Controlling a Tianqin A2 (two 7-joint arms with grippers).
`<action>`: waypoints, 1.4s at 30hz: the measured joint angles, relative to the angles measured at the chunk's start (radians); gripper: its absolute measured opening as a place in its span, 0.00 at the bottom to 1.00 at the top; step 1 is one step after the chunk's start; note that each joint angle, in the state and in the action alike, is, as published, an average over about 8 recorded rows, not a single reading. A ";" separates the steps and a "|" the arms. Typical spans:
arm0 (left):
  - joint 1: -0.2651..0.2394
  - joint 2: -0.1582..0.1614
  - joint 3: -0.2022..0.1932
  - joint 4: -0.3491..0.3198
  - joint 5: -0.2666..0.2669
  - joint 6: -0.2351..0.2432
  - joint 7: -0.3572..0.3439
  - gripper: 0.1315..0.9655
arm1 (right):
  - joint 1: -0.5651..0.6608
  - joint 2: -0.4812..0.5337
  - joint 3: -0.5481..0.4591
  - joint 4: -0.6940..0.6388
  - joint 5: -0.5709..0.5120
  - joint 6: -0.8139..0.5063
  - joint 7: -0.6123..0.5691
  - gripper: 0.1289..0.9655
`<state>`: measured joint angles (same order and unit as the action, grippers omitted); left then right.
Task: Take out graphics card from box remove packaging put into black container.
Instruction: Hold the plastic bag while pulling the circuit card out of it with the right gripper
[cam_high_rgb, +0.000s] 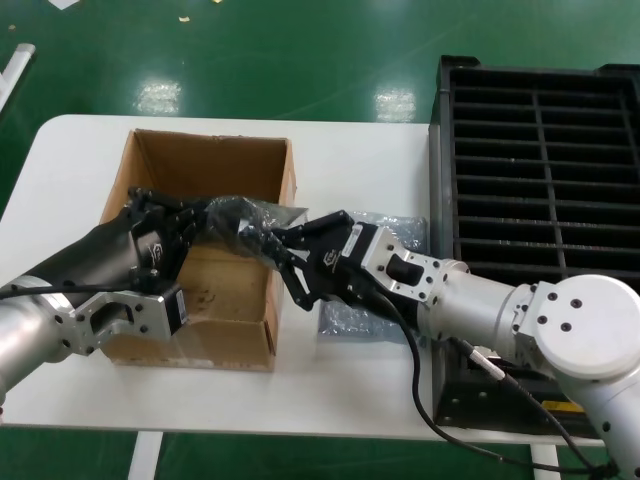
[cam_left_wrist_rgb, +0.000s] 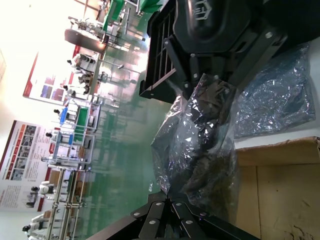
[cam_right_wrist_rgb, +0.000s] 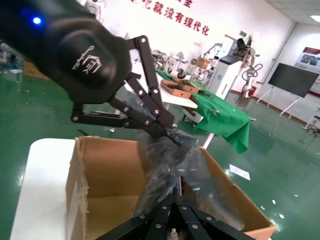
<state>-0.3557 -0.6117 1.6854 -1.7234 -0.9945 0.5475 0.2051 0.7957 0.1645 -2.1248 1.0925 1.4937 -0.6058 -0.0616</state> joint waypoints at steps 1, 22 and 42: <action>0.000 0.000 0.000 0.000 0.000 0.000 0.000 0.01 | -0.001 0.002 0.000 0.001 -0.001 -0.003 -0.001 0.01; 0.000 0.000 0.000 0.000 0.000 0.000 0.000 0.01 | 0.047 -0.037 0.054 -0.114 0.083 -0.095 -0.121 0.13; 0.000 0.000 0.000 0.000 0.000 0.000 0.000 0.01 | 0.035 -0.090 0.070 -0.150 0.126 -0.129 -0.124 0.12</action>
<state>-0.3557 -0.6117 1.6853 -1.7234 -0.9945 0.5475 0.2051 0.8308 0.0748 -2.0550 0.9428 1.6200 -0.7349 -0.1855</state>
